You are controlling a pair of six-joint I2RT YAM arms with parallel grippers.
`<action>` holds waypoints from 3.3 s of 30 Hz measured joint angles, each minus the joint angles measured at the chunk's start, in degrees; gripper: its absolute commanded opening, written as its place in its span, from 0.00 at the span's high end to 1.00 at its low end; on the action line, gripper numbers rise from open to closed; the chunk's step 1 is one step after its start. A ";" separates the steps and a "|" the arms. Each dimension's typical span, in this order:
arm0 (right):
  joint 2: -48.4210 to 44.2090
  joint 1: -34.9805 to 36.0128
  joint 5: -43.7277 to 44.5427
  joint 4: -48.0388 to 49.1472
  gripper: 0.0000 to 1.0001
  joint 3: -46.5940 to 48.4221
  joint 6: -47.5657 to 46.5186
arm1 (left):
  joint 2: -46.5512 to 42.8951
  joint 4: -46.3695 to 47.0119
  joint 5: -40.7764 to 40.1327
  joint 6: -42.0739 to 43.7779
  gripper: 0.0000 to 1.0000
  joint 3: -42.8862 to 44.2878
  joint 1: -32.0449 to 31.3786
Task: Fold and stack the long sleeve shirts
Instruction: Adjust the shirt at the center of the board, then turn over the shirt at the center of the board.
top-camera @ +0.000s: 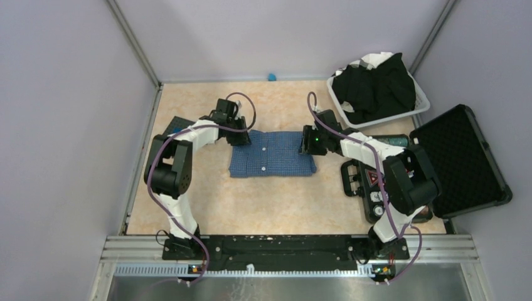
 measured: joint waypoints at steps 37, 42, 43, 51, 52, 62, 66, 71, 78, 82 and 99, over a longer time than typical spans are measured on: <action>1.22 -4.39 -6.14 9.53 0.83 -9.70 4.79 | -8.74 -1.81 3.56 -0.24 0.66 -3.61 -13.86; 1.99 -4.39 -6.05 8.76 1.00 -9.86 5.62 | -3.91 0.07 3.65 -1.77 0.67 -4.48 -15.69; 2.01 -4.39 -6.01 8.66 1.00 -9.86 5.70 | -3.43 0.26 3.74 -1.99 0.66 -4.50 -15.80; 1.11 -4.39 -5.57 6.64 1.00 -9.79 5.49 | -9.60 -4.04 -2.56 -1.73 0.57 -4.24 -15.76; 0.76 -4.39 -5.49 6.08 1.00 -9.79 5.42 | -11.21 -5.57 -4.44 -1.36 0.58 -3.96 -15.50; -1.73 -4.39 -4.68 1.09 1.00 -7.80 3.91 | -14.01 -9.20 -15.06 2.64 0.66 -3.87 -4.61; -2.14 -4.39 -4.57 -0.17 1.00 -6.91 3.48 | -8.90 -8.61 -15.80 3.26 0.70 -3.67 -4.74; -3.30 -4.39 -4.59 -1.95 1.00 -5.99 3.30 | -3.74 -8.39 -16.24 3.28 0.77 -3.06 -5.11; -8.48 -4.42 -5.01 -6.49 1.00 -2.82 2.78 | -3.06 -8.35 -20.28 3.26 0.82 -2.84 -6.97; -11.80 -4.46 -6.27 -8.66 1.00 0.59 2.43 | -3.06 -8.22 -20.41 2.95 0.83 -2.84 -8.33; -15.06 -3.15 -10.91 -21.57 1.00 24.50 1.84 | 3.06 4.59 -6.40 -12.81 0.59 3.45 -23.96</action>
